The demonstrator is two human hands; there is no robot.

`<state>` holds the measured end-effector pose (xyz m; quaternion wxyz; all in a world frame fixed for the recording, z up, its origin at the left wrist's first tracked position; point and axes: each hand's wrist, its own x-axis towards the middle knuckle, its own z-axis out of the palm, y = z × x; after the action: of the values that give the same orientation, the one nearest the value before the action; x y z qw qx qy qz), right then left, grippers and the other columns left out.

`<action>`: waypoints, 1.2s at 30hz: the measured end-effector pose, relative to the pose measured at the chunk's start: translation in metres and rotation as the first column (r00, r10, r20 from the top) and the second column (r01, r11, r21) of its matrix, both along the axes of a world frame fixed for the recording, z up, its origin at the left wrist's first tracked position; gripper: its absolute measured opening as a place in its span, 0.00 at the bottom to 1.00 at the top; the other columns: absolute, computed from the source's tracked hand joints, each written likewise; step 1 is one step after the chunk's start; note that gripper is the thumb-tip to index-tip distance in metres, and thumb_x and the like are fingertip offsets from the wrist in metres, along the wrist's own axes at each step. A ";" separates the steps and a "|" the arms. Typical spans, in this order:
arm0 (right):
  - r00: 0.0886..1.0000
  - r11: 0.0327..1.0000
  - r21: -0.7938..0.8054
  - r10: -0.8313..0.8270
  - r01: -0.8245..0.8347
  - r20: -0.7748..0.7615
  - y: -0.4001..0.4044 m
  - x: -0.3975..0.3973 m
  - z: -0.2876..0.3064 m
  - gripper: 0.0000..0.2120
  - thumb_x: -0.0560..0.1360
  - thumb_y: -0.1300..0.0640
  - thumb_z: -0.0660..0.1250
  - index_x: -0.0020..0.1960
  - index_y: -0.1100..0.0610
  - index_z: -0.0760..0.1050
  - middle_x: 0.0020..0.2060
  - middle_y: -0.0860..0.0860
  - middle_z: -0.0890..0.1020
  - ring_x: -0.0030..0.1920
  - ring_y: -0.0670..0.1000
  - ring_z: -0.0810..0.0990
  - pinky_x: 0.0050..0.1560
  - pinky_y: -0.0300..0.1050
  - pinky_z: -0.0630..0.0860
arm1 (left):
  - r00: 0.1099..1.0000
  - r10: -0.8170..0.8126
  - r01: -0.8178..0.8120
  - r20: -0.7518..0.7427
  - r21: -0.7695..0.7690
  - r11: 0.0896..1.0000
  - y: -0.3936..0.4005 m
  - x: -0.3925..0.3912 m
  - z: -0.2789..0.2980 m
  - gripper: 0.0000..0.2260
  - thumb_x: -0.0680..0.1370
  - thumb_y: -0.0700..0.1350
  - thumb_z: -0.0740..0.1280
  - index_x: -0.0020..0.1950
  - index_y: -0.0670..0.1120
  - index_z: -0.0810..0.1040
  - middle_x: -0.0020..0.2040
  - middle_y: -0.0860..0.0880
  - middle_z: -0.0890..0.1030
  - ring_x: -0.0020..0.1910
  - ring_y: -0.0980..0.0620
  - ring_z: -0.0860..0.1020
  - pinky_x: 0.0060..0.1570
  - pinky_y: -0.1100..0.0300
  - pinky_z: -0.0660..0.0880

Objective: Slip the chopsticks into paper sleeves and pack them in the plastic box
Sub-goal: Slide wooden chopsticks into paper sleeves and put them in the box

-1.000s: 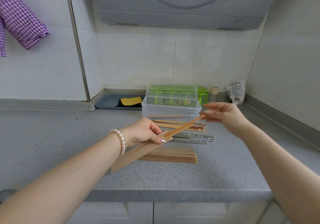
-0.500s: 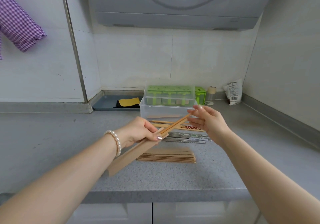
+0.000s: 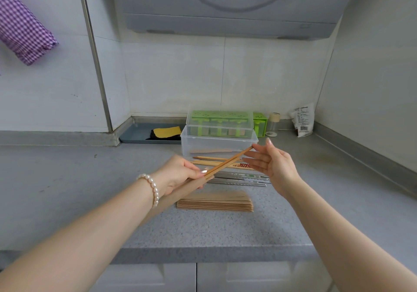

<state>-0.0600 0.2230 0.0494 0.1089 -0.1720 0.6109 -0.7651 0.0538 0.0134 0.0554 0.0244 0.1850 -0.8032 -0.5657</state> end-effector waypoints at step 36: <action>0.996 1.000 0.026 0.015 -0.017 0.084 -0.025 0.007 -0.022 0.06 0.70 0.68 0.69 0.42 0.59 0.81 0.35 0.51 0.85 0.39 0.50 0.84 0.41 0.41 0.78 | 0.996 0.089 -0.090 -0.024 -0.012 0.996 0.011 -0.005 -0.009 0.05 0.74 0.41 0.69 0.46 0.42 0.83 0.37 0.47 0.85 0.42 0.51 0.82 0.47 0.57 0.76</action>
<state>-0.0531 0.1984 0.0278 0.1429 -0.1431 0.6144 -0.7626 0.0490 0.0242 0.0469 0.0603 0.2141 -0.7976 -0.5607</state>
